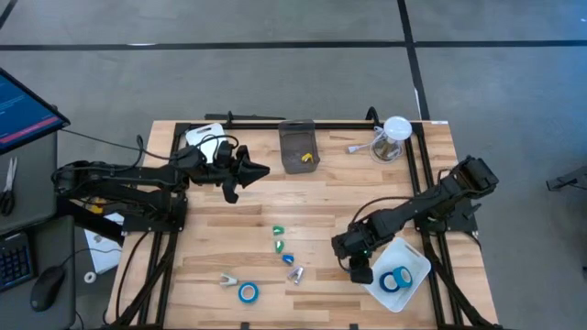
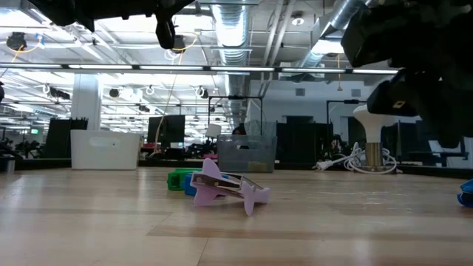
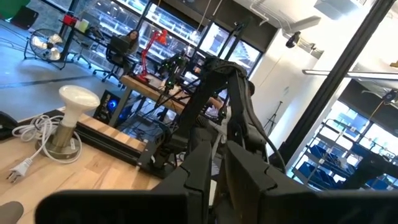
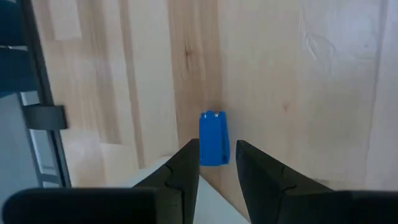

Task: Pick and place Stapler, Stapler remover, tape
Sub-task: Put the right blue stapler into the black bin

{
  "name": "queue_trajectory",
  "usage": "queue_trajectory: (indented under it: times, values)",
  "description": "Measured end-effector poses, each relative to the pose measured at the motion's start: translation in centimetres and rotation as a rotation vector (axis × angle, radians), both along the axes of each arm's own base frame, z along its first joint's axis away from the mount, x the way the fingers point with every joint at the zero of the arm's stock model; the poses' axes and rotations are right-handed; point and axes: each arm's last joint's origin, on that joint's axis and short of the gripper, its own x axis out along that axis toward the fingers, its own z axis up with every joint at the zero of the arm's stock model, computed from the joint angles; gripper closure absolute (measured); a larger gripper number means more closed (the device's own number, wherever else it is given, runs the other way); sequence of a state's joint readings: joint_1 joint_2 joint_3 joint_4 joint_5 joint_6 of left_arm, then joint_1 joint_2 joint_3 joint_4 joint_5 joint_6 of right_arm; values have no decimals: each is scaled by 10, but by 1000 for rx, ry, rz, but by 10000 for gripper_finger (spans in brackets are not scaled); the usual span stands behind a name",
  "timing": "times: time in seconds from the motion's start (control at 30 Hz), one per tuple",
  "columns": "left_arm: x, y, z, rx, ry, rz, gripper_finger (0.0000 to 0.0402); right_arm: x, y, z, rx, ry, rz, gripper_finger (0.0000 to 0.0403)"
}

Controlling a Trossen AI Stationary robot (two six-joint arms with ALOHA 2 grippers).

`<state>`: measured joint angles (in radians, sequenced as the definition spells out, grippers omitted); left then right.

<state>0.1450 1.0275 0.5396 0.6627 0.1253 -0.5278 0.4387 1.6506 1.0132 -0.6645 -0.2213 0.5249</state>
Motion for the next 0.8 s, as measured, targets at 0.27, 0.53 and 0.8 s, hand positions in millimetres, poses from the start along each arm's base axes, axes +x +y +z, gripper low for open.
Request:
queue_trajectory:
  times: [0.27, 0.53, 0.8]
  values:
    - [0, 0, 0, 0, 0, 0, 363, 2, 8, -12, -31, 60, -26, 305]
    - [0, 0, 0, -1, 1, 0, 363, -1, 19, -16, -2, 101, -61, 305]
    - [0, 0, 0, -1, 1, 0, 363, -4, 23, -16, -5, 106, -57, 305]
